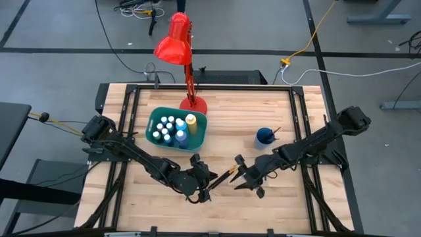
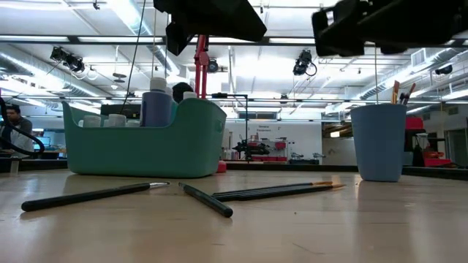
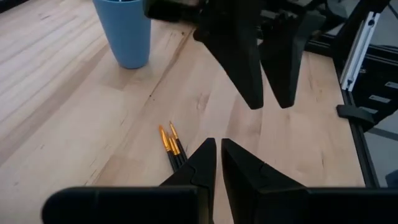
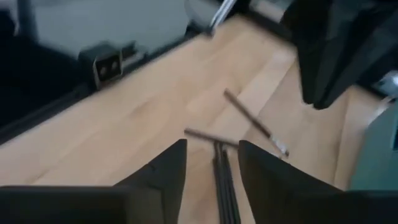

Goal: Pick & Place Paint Supplies
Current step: Put the black gold paint brush into the blue cup

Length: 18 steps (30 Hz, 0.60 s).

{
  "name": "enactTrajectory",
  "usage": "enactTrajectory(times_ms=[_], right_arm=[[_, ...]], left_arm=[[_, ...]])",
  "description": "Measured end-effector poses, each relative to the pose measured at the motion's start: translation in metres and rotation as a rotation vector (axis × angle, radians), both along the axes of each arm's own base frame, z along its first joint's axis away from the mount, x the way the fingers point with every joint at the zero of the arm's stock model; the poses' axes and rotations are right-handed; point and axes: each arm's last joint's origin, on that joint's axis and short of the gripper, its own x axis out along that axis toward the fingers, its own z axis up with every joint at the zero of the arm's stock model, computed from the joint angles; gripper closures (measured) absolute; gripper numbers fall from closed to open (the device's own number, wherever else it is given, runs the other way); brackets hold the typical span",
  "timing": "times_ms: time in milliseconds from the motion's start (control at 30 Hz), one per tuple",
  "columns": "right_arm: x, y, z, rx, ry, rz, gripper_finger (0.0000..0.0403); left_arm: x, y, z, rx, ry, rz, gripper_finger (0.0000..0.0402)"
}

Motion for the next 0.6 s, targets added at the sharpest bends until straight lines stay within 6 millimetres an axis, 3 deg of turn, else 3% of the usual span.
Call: enactTrajectory(times_ms=[133,300,600], right_arm=[[-0.006,-0.008,-0.023,0.093,-0.08,-0.053,0.0215],[0.003,-0.01,-0.055,0.099,0.041,-0.106,0.0194],[0.012,-0.015,-0.097,0.038,0.233,-0.158,0.0201]], left_arm=[[0.001,0.002,0.0,-0.002,-0.004,0.009,0.037],[0.003,0.006,0.0,0.001,-0.007,0.026,0.037],[0.004,0.009,0.0,0.038,0.001,0.023,0.037]])
